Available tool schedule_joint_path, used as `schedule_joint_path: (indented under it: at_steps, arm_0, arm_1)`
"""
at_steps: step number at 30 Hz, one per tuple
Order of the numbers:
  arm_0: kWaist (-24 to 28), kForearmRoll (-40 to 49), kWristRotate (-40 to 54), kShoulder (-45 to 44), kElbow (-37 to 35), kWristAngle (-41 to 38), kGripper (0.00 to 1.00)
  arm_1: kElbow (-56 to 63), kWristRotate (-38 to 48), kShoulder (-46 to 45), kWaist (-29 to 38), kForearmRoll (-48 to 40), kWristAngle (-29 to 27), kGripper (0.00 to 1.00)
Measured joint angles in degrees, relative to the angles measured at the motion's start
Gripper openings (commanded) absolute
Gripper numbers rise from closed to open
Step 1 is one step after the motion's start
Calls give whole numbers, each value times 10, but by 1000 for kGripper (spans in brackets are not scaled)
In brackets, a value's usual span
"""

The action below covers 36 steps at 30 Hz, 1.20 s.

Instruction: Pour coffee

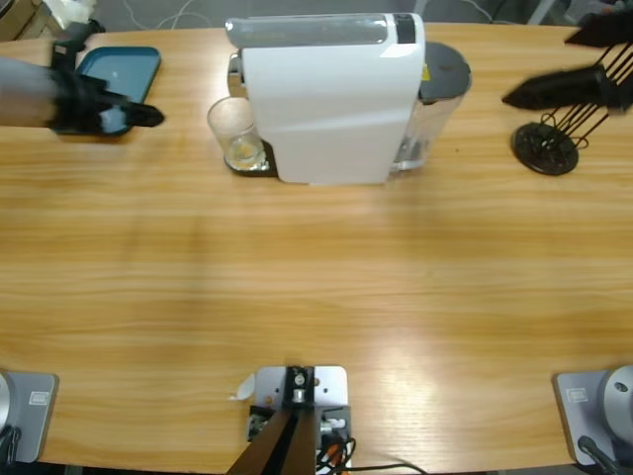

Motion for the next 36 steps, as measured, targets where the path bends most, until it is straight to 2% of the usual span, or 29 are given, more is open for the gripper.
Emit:
schedule_joint_path:
  at_steps: [5,10,19,28,36]
  arm_0:
    - [-1,100,17,-105,-6,0,982]
    - [-5,165,33,-144,-31,-4,982]
    - [-6,174,51,-138,-39,-26,977]
    - [-8,159,68,-136,-43,-27,977]
    - [-9,157,68,-134,-43,-27,976]
  arm_1:
    - [-71,-27,48,0,10,-3,0]
    - [-143,-39,100,1,33,-12,0]
    - [-255,-63,211,36,118,-12,0]
    - [-339,-80,251,63,167,-24,0]
    - [-363,-82,276,66,173,-27,0]
